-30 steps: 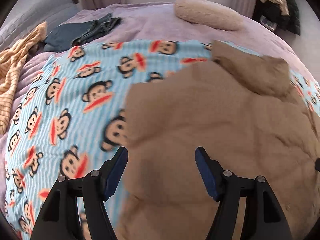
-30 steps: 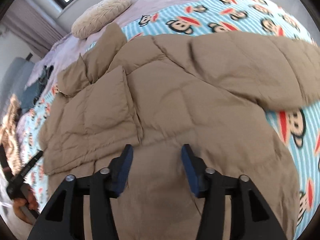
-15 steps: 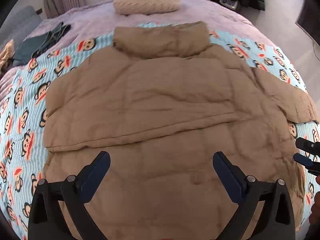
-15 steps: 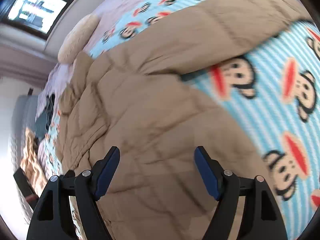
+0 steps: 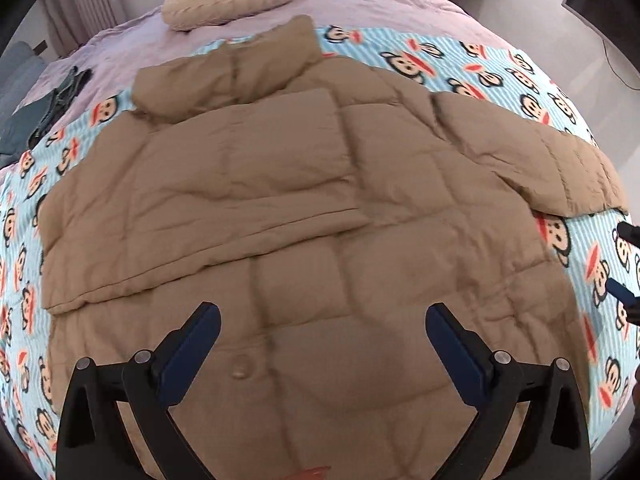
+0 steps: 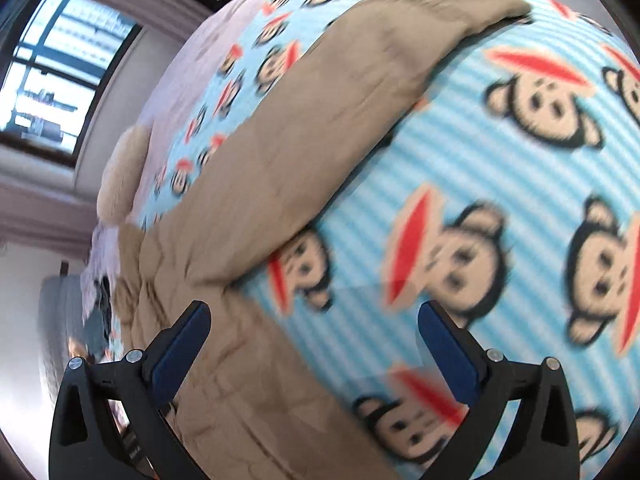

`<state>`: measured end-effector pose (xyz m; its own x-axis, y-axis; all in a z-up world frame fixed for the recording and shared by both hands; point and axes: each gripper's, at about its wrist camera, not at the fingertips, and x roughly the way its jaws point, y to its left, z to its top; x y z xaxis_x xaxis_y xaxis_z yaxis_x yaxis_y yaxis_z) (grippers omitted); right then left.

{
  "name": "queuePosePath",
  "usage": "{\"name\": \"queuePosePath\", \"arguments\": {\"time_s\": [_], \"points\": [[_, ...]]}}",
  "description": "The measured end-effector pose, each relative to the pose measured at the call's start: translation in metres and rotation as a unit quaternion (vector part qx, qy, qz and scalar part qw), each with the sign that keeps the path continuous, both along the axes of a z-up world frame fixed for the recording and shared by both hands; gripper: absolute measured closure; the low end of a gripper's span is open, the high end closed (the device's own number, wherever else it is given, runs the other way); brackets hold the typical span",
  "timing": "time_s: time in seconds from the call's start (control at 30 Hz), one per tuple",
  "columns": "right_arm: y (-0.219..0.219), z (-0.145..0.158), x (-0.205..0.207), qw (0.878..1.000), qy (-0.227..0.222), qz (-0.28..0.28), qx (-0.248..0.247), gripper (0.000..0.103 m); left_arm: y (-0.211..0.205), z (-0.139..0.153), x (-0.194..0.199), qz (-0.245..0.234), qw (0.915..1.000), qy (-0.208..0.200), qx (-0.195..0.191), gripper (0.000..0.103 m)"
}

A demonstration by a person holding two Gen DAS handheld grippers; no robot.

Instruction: Fold large clothes

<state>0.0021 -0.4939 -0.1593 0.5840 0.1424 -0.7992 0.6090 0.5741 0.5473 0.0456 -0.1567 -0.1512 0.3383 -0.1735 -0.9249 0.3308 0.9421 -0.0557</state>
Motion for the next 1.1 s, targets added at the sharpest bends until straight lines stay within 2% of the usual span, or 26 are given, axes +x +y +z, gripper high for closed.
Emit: {"name": "queuePosePath", "arguments": {"time_s": [0.17, 0.3, 0.4, 0.53, 0.67, 0.8, 0.9, 0.93, 0.97, 1.0, 1.07, 1.1], "points": [[-0.043, -0.002, -0.002, 0.999, -0.012, -0.048, -0.014, 0.0, -0.026, -0.002, 0.0, -0.003, 0.9999, 0.011, 0.003, 0.001], [-0.078, -0.006, 0.001, 0.997, -0.019, -0.069, 0.01, 0.0, -0.037, -0.004, 0.003, 0.005, 0.9998, 0.02, 0.006, 0.001], [-0.105, -0.003, 0.01, 0.995, -0.044, -0.085, 0.021, 0.0, -0.042, -0.007, 0.007, 0.018, 0.9995, 0.026, 0.007, 0.001], [-0.132, -0.002, 0.021, 0.991, -0.076, -0.103, 0.044, 0.0, -0.049, -0.014, 0.012, 0.028, 0.9982, 0.052, -0.003, 0.001], [-0.154, -0.007, 0.032, 0.982, -0.11, -0.126, 0.084, 0.0, -0.058, -0.011, 0.013, 0.028, 0.9988, 0.039, 0.004, 0.001], [-0.169, -0.014, 0.039, 0.968, -0.148, -0.159, 0.129, 0.0, -0.064, -0.009, 0.017, 0.024, 0.9991, 0.034, 0.005, 0.001], [-0.172, -0.021, 0.043, 0.959, -0.154, -0.168, 0.168, 0.002, -0.063, -0.006, 0.02, 0.024, 0.9993, 0.027, 0.005, 0.001], [-0.171, -0.023, 0.046, 0.958, -0.148, -0.17, 0.178, 0.01, -0.062, -0.005, 0.021, 0.025, 0.9994, 0.025, 0.007, 0.001], [-0.169, -0.026, 0.048, 0.958, -0.137, -0.171, 0.185, 0.028, -0.06, -0.004, 0.022, 0.027, 0.9993, 0.024, 0.008, 0.001], [-0.169, -0.032, 0.051, 0.958, -0.122, -0.171, 0.196, 0.038, -0.058, -0.004, 0.023, 0.03, 0.9992, 0.023, 0.008, 0.001], [-0.168, -0.046, 0.056, 0.952, -0.108, -0.174, 0.228, 0.074, -0.052, -0.001, 0.026, 0.039, 0.999, 0.021, 0.002, 0.001], [-0.167, -0.051, 0.057, 0.949, -0.108, -0.176, 0.239, 0.082, -0.049, 0.0, 0.027, 0.041, 0.9989, 0.021, -0.002, 0.001]]}}
